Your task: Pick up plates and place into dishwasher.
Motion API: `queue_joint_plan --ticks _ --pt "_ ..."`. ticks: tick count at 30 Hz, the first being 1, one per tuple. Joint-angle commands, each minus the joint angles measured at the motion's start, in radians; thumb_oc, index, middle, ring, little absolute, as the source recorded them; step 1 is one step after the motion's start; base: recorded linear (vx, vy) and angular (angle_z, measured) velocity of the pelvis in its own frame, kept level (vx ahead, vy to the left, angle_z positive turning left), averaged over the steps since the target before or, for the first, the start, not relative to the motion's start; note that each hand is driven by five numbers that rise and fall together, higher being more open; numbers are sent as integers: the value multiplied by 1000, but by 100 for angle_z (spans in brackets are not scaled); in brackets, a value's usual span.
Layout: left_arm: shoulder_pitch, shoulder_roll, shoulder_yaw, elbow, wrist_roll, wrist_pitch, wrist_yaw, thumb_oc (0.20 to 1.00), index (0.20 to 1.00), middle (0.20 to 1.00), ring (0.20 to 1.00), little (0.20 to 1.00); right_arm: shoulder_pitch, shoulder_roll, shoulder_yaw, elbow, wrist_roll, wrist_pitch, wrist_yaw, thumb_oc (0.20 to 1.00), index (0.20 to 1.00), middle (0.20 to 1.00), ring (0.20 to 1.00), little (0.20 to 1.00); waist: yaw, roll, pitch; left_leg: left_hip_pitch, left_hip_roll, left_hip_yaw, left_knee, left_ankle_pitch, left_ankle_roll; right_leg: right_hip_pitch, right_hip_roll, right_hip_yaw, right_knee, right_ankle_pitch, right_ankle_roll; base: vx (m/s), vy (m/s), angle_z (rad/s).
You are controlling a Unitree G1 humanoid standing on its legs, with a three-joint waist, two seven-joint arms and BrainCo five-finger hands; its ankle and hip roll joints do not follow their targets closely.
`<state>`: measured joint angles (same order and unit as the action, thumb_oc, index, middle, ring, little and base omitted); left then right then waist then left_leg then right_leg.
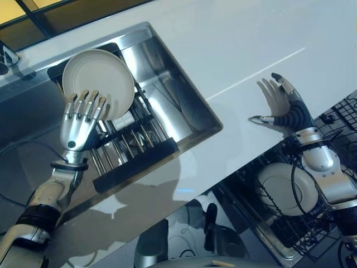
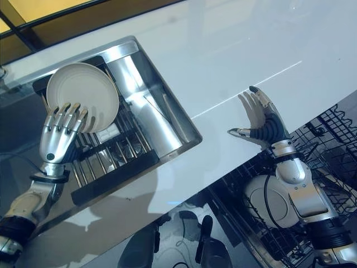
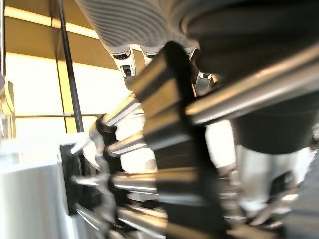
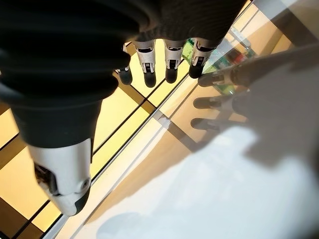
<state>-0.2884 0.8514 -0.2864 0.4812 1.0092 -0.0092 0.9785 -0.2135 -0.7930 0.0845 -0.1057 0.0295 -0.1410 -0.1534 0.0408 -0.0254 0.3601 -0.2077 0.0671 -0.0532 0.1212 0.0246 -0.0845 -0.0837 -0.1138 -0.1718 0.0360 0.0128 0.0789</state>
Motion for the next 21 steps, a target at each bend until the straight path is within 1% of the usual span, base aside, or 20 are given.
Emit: queue_joint_plan --ticks 1,4,6,9,10,12,15,17,21 --pt "-31 -103 -59 169 21 120 40 1000 1000 1000 1000 1000 -45 9 34 -58 17 -44 -25 1000 1000 1000 1000 1000 -22 -71 22 -87 72 56 59 -9 -25 -81 -47 50 166 -79 51 -85 -80 -6" --pt "-63 -119 -52 196 38 166 86 1000 1000 1000 1000 1000 -64 24 47 -51 16 -45 -50 1000 1000 1000 1000 1000 -18 -91 46 -125 76 50 78 -5 -26 -104 -36 52 174 -74 47 -80 -80 -5" --pt "-83 -133 -39 211 54 215 114 1000 1000 1000 1000 1000 -81 38 60 -58 23 -34 -61 1000 1000 1000 1000 1000 -15 -107 60 -138 80 46 81 -4 -26 -111 -28 54 174 -73 45 -42 -71 -4" --pt "-121 -132 -30 227 69 234 135 1000 1000 1000 1000 1000 -94 48 72 -61 30 -34 -69 1000 1000 1000 1000 1000 -13 -123 68 -152 79 45 84 -4 -27 -111 -24 56 167 -70 45 -24 -36 -4" --pt "-135 -133 -33 229 87 250 142 1000 1000 1000 1000 1000 -100 55 77 -62 27 -30 -73 1000 1000 1000 1000 1000 -13 -128 71 -157 79 45 85 -4 -27 -113 -22 55 165 -69 44 -21 -24 -3" --pt "-154 -136 -33 246 77 274 154 1000 1000 1000 1000 1000 -107 63 83 -61 25 -28 -76 1000 1000 1000 1000 1000 -15 -134 74 -163 79 44 87 -5 -27 -116 -21 56 164 -67 45 -23 -8 -3" --pt "-178 -137 -30 271 81 270 159 1000 1000 1000 1000 1000 -120 70 90 -53 22 -27 -78 1000 1000 1000 1000 1000 -17 -140 77 -170 77 46 90 -4 -27 -117 -21 59 161 -65 43 -4 3 -3" --pt "-176 -144 -33 258 82 291 170 1000 1000 1000 1000 1000 -122 72 90 -58 26 -23 -80 1000 1000 1000 1000 1000 -15 -142 76 -166 75 47 85 -8 -25 -114 -23 59 157 -65 45 -1 -4 -7" --pt "-170 -157 -21 259 97 323 220 1000 1000 1000 1000 1000 -127 82 91 -54 18 -20 -81 1000 1000 1000 1000 1000 -13 -142 77 -166 70 51 83 -8 -25 -109 -26 58 153 -66 45 -10 13 -3"
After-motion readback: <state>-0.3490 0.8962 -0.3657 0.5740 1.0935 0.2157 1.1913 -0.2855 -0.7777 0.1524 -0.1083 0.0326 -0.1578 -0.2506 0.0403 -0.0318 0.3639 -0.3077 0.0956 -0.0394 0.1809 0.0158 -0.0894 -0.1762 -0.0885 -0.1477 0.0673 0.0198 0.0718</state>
